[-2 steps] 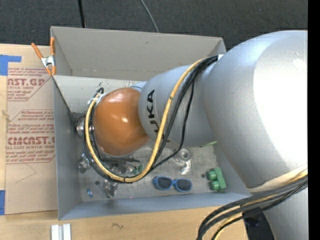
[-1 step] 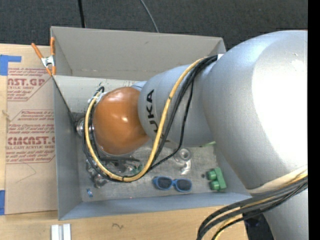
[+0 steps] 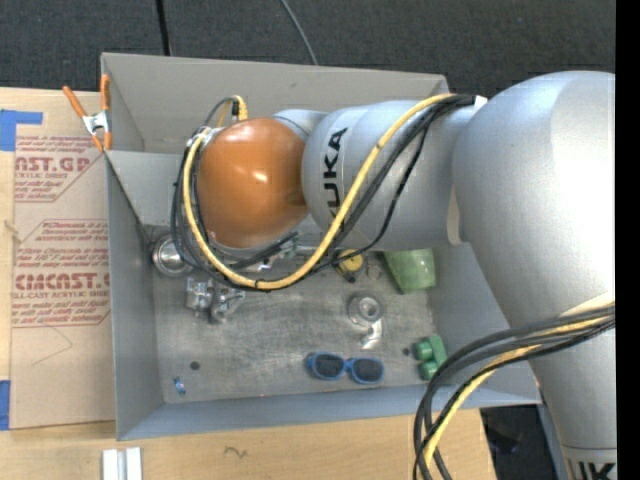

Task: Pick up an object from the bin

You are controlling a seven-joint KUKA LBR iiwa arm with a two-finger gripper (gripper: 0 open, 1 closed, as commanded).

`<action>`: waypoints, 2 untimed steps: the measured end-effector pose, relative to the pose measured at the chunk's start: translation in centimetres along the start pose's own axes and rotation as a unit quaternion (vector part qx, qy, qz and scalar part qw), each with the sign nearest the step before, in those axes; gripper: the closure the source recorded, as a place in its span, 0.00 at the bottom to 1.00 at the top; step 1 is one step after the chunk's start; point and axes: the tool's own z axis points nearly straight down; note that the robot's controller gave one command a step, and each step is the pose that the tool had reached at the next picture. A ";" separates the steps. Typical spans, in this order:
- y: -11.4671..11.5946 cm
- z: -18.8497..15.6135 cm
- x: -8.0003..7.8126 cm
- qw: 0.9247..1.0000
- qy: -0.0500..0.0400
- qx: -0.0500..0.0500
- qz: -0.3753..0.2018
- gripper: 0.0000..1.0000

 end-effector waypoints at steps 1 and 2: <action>-1.3 -2.4 -1.3 1.000 0.002 0.002 0.005 1.00; -1.1 -5.6 -2.1 0.999 0.001 0.002 0.045 1.00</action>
Offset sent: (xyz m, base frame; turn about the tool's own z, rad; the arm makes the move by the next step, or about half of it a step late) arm 0.0136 0.0088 0.0221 0.0076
